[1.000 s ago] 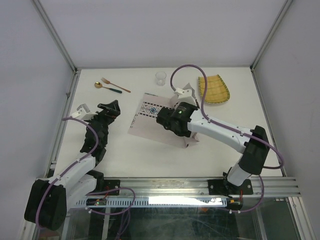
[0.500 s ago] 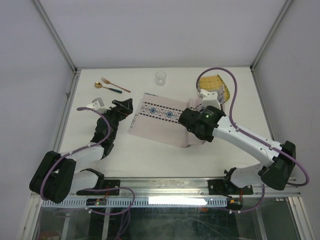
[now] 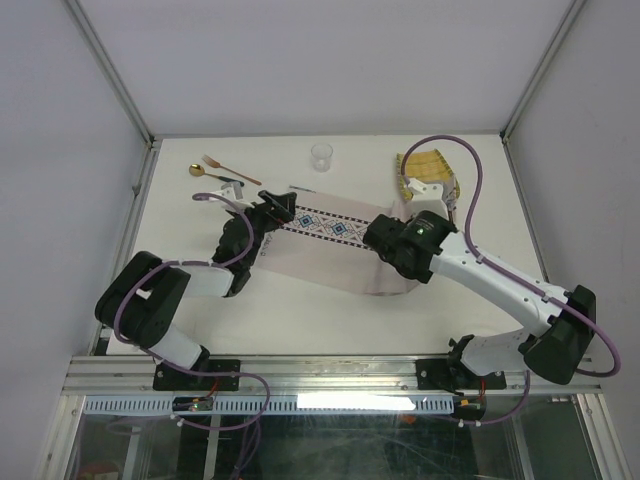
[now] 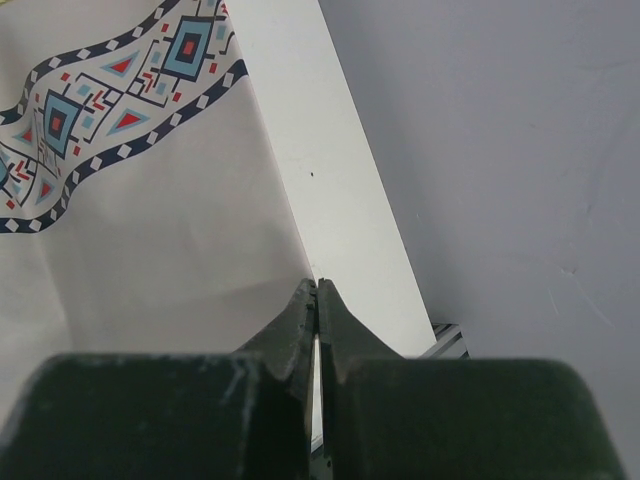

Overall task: Set the dinner table for one person
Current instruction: Flatten out the napkin at the center of the board.

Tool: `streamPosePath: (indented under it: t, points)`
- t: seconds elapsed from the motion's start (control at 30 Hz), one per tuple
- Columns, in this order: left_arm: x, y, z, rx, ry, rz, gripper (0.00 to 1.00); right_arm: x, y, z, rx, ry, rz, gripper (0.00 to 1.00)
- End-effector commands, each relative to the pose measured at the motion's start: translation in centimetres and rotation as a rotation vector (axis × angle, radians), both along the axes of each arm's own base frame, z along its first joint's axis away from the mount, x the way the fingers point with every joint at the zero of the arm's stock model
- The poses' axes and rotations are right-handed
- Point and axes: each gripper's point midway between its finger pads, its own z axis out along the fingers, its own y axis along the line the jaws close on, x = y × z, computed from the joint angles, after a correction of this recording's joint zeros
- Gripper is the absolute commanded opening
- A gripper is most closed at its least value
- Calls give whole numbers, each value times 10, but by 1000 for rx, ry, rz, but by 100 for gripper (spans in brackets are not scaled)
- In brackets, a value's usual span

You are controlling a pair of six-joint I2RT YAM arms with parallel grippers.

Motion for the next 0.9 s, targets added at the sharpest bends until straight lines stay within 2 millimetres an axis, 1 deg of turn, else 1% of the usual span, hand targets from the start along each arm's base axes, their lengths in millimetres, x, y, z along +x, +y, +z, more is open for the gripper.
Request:
streamPosePath:
  t: [0.0, 0.17, 0.2, 0.23, 0.27, 0.3, 0.33, 0.4, 0.5, 0.53, 0.67, 0.77, 0.83, 0.87]
  points:
    - [9, -21, 33, -23, -119, -56, 98, 3, -6, 9, 21, -53, -29, 0]
    - [17, -33, 28, -21, -123, -81, 98, 2, -12, 11, 39, -54, -53, 0]
    - [19, -36, 26, -22, -122, -88, 97, 1, -14, 11, 44, -55, -60, 3]
    - [22, -41, 21, -18, -116, -99, 98, 1, -16, 11, 50, -56, -66, 8]
    - [23, -44, 19, -18, -118, -107, 97, 0, -17, 12, 58, -58, -72, 23]
    - [25, -47, 16, -18, -118, -114, 98, 0, -19, 11, 64, -55, -78, 56]
    - [27, -51, 14, -17, -117, -123, 98, -1, -20, 11, 71, -53, -84, 80]
    - [31, -58, 13, -22, -126, -137, 98, -2, -22, 11, 83, -52, -92, 83]
    - [36, -67, 10, -21, -132, -161, 98, -3, -24, 13, 88, -57, -97, 98]
    - [38, -70, 9, -21, -134, -167, 97, -3, -24, 14, 89, -61, -96, 99]
    - [44, -80, 3, -27, -142, -193, 98, -1, -24, 15, 72, -61, -94, 99]
    - [50, -89, -1, -37, -148, -217, 97, 3, -20, 9, 57, -48, -98, 99]
    - [52, -94, -3, -48, -154, -235, 97, 11, -10, 1, 54, -28, -97, 94]
    - [52, -98, -5, -49, -157, -246, 97, 15, -5, -3, 50, -23, -99, 90]
